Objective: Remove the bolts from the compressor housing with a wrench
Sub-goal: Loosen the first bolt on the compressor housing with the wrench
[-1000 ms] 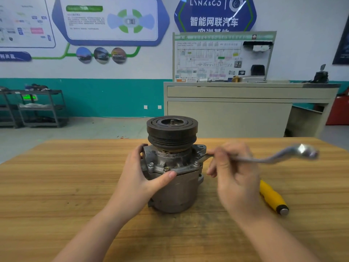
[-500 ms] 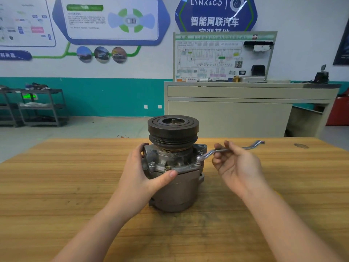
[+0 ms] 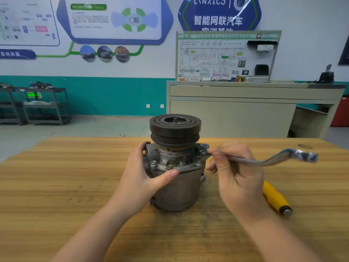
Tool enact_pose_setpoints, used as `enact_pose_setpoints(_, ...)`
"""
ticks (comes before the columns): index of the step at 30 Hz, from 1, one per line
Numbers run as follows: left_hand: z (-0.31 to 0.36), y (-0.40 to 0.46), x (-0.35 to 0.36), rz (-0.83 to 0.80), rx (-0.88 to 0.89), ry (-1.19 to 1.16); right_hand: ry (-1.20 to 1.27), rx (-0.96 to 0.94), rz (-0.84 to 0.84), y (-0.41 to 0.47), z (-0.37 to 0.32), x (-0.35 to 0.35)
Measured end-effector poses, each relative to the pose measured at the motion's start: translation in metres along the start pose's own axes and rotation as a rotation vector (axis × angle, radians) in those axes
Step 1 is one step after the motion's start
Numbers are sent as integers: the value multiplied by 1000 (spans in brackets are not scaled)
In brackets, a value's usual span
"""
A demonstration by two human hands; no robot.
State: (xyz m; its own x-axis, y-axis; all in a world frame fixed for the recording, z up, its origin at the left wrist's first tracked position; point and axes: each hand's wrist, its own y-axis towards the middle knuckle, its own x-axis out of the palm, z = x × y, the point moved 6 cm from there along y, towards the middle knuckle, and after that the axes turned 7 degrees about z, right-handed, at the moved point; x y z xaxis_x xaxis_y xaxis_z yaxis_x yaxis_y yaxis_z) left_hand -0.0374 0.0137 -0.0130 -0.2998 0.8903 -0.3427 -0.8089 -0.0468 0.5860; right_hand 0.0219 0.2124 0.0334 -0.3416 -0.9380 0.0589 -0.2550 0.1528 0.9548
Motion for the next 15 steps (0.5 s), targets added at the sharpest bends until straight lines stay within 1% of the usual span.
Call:
enact_pose_setpoints(2, -1, 0, 0, -4, -1, 8, -54, -112, -57, -3, -8, 7)
enact_pose_setpoints(4, -1, 0, 0, -4, -5, 19, -131, -233, -78, -8, -15, 11)
enact_pose_setpoints(5, -2, 0, 0, -1, -8, 20, -133, -229, -62, -9, -16, 12)
enact_pose_setpoints(6, -1, 0, 0, 1, -9, 19, -95, -172, -17, -11, -13, 11)
enact_pose_setpoints(8, 0, 0, -1, 10, -9, 11, 91, 38, 172, -13, -1, 4)
enact_pose_setpoints(10, -1, 0, -1, 11, -14, -2, 256, 314, 388, -13, 23, -6)
enact_pose_setpoints(11, -1, 1, 0, 7, -13, -8, 316, 470, 452, -12, 38, -10)
enact_pose_setpoints(14, -2, 1, 0, 4, -1, -8, 556, 1004, 497, -12, 81, -7)
enact_pose_setpoints(15, -2, 1, 0, 10, -2, -6, 644, 1139, 514, -14, 88, -5)
